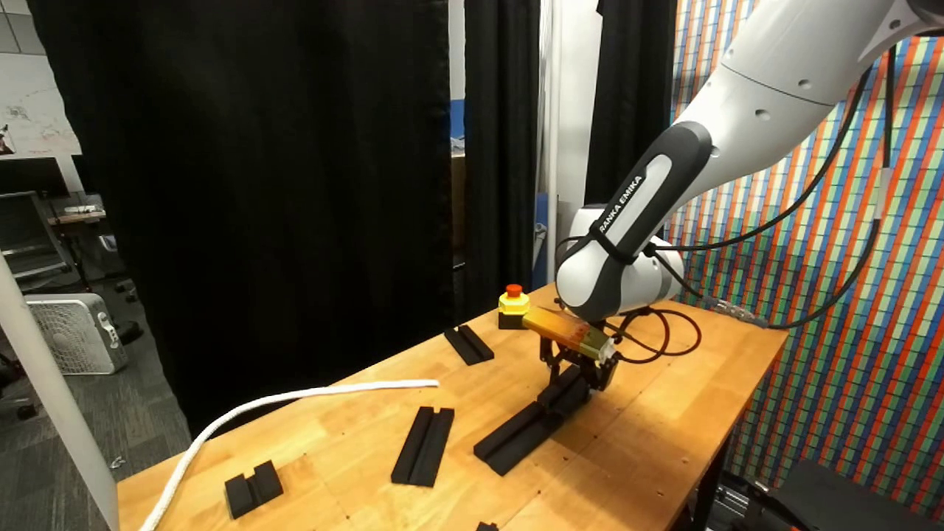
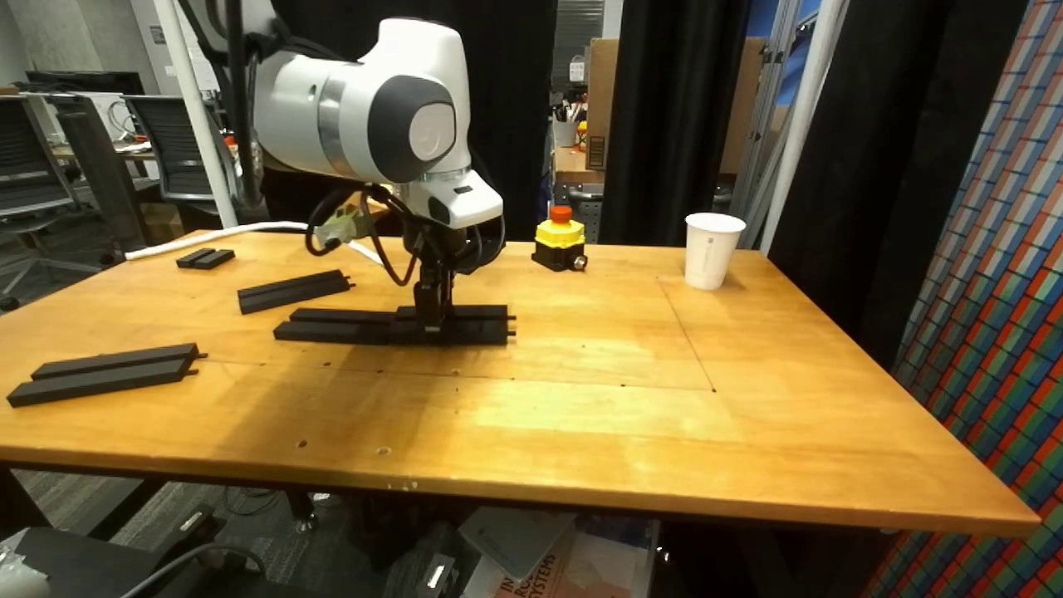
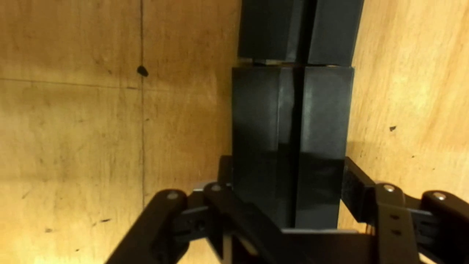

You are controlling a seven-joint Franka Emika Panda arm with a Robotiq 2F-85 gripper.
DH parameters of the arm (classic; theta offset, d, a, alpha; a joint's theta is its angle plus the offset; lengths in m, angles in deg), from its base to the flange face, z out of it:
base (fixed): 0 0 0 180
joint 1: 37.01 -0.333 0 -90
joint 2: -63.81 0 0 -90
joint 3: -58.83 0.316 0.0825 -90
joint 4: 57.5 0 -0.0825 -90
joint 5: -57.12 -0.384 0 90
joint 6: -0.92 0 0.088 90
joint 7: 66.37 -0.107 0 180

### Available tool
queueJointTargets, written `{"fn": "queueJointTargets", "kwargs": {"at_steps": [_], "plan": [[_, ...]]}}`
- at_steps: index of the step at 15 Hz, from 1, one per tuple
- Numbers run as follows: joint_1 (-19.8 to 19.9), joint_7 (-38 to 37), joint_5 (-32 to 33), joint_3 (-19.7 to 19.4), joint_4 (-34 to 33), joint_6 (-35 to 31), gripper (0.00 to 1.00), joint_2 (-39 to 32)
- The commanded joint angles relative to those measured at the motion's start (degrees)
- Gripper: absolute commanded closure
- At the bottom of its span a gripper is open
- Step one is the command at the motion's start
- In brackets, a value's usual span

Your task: Arrange the black objects on the table

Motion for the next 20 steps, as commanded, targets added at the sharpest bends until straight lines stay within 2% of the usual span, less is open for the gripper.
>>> {"fn": "queueJointTargets", "kwargs": {"at_steps": [1, 20], "plan": [[0.1, 3.5, -1.9, 0.2, -2.4, 4.3, 0.55, -0.1], [-1.6, -1.1, 0.1, -1.2, -3.7, 4.6, 0.55, -2.2]]}}
